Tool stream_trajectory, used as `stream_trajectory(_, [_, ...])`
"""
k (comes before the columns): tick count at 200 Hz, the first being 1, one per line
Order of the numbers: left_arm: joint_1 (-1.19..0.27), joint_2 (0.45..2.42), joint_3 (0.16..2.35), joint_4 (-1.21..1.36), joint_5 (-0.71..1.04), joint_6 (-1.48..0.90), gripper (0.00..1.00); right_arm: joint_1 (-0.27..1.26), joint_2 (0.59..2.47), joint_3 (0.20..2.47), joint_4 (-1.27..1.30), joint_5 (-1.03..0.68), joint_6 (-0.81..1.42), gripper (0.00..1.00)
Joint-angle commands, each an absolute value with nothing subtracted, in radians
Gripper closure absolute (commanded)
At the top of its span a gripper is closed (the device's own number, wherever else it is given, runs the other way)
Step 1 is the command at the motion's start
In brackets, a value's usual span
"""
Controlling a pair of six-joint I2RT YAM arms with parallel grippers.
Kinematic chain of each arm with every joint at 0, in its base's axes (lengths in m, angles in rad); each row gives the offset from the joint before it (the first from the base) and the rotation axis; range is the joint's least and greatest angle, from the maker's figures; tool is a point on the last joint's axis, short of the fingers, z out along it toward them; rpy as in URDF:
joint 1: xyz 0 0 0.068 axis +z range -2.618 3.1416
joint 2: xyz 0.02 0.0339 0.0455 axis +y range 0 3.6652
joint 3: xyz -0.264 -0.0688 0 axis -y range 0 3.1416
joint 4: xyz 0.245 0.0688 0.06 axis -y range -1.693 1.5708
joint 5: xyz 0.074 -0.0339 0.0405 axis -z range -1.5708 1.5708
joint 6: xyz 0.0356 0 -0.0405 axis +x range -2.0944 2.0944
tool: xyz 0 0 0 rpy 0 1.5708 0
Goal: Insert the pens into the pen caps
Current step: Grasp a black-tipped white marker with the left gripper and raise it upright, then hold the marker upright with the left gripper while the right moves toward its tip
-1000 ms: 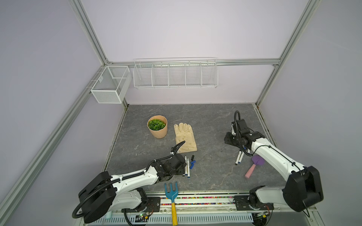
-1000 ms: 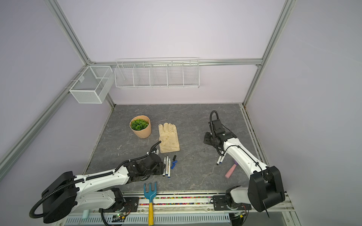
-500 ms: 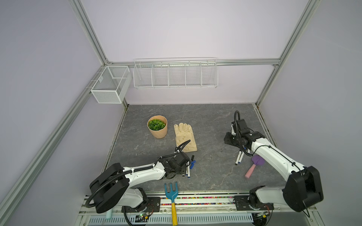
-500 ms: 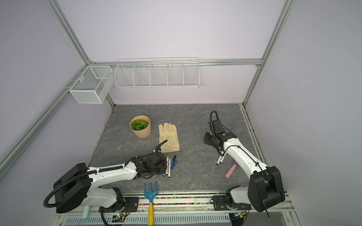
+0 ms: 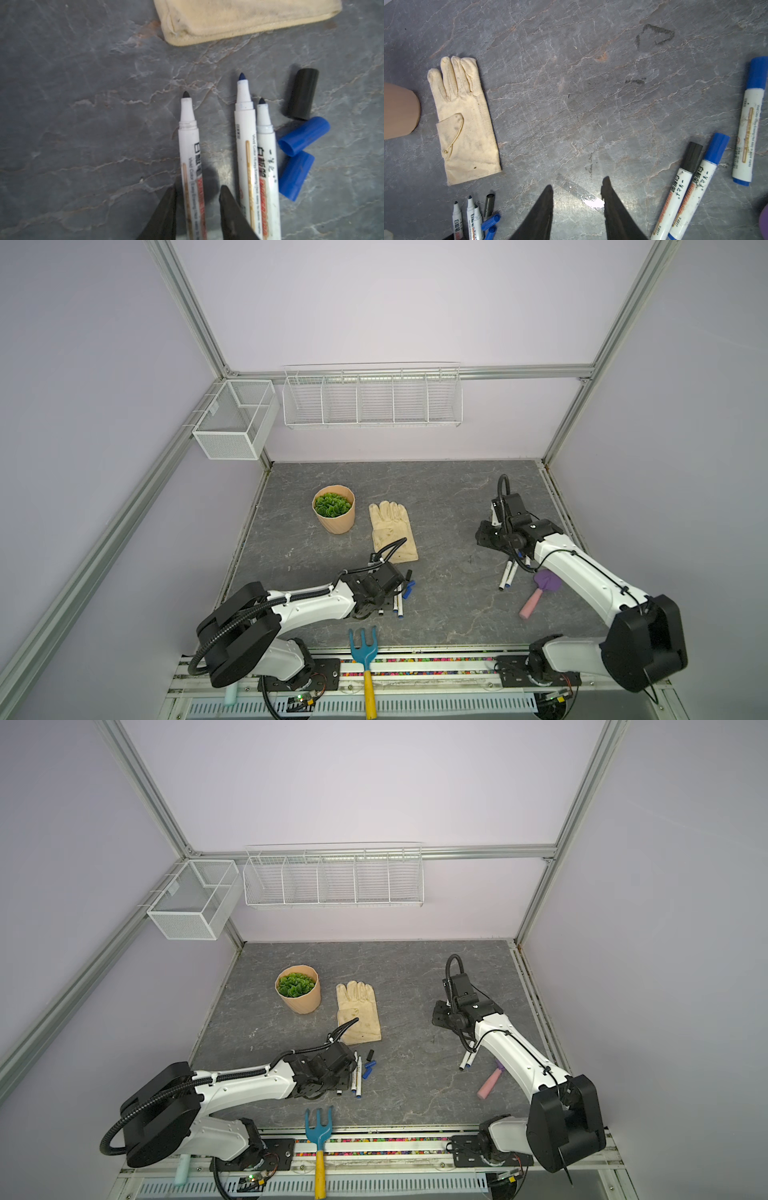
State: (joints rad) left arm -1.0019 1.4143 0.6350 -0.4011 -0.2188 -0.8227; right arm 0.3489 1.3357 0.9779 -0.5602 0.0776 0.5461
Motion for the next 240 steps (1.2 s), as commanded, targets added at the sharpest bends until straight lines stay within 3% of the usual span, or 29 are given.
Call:
stream_trajectory(1, [-1.005,1.471,0.643,-0.468,-0.209,-0.846,0.72,0.356,1.308,0.984,-0.574,0.069,0.538,0.58])
stream_trajectory(58, [-1.011,1.606,0.785,-0.690,-0.315,-0.864,1.00,0.350,1.274,0.973,-0.568,0.063,0.558,0.58])
stream_trajectory(93, [-1.014,1.573,0.811,-0.661,-0.328,-0.822,1.00,0.351,1.259,0.975,-0.538,-0.011,0.530,0.58])
stream_trajectory(135, [-1.014,1.233,0.636,-0.111,-0.174,-0.654,1.00,0.395,1.219,0.927,-0.401,-0.233,0.491,0.59])
stream_trajectory(169, [-1.014,1.154,0.566,0.123,-0.155,-0.614,1.00,0.530,1.205,0.939,-0.286,-0.385,0.408,0.57])
stream_trajectory(240, [-1.014,1.148,0.575,0.271,-0.126,-0.582,1.00,0.674,1.331,1.085,-0.366,-0.373,0.314,0.54])
